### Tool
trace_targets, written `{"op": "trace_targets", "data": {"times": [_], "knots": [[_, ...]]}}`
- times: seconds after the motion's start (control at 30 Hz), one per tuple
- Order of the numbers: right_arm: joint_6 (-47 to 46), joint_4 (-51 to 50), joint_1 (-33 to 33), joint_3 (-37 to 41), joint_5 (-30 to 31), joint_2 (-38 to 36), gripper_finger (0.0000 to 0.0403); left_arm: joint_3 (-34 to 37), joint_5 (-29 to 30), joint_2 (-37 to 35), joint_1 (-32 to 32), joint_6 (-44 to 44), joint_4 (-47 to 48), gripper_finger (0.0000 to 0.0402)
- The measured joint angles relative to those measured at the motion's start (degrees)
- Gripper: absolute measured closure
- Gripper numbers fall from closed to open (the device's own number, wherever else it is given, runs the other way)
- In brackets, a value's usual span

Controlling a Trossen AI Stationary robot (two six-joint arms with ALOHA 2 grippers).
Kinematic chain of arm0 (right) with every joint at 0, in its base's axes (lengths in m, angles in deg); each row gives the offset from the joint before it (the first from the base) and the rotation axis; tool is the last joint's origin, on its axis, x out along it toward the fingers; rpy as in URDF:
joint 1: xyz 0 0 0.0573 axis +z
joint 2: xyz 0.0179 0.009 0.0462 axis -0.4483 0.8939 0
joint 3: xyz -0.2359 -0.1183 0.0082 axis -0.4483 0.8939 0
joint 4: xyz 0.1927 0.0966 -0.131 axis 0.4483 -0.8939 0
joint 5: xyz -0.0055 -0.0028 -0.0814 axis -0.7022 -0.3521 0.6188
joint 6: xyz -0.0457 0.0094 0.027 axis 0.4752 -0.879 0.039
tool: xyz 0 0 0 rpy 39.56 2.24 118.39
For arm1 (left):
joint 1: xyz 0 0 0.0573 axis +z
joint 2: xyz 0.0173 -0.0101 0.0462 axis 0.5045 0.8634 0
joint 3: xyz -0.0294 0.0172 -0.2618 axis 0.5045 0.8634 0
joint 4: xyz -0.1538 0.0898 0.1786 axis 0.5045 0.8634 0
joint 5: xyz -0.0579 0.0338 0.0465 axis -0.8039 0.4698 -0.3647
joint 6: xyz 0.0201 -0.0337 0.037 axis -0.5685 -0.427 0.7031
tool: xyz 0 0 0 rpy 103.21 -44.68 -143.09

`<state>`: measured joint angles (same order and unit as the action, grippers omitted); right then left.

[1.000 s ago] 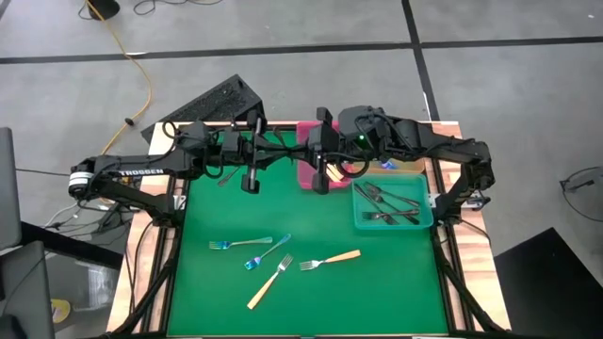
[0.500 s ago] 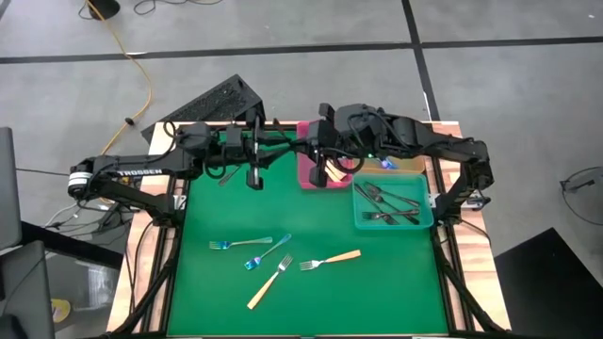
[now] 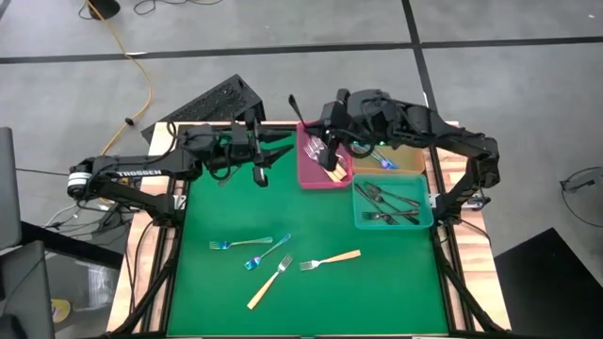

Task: Sort silverware by color (type)
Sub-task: Put the black fork into the blue bin

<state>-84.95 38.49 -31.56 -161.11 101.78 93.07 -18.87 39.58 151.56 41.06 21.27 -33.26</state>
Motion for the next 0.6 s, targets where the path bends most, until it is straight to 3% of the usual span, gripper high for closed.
{"op": "trace_targets", "data": {"times": [0.13,0.33,0.53,0.6], "knots": [[-1.08,-3.42,-0.35,-0.05,-6.53,-0.62,0.0372,0.01,1.11,-0.38,0.07,-1.35,0.63,0.0271],[-1.32,-7.14,-2.23,0.08,-19.63,-0.94,0.0372,0.02,-7.53,-1.15,0.81,-4.28,-0.53,0.0271],[2.13,-6.93,-2.30,0.04,-41.18,-0.91,0.0372,0.05,-10.11,-1.10,2.05,-9.13,-0.42,0.0271],[2.11,-6.88,-2.63,0.02,-44.62,-0.90,0.0372,0.05,-12.32,-1.10,2.33,-10.78,-0.48,0.0271]]}}
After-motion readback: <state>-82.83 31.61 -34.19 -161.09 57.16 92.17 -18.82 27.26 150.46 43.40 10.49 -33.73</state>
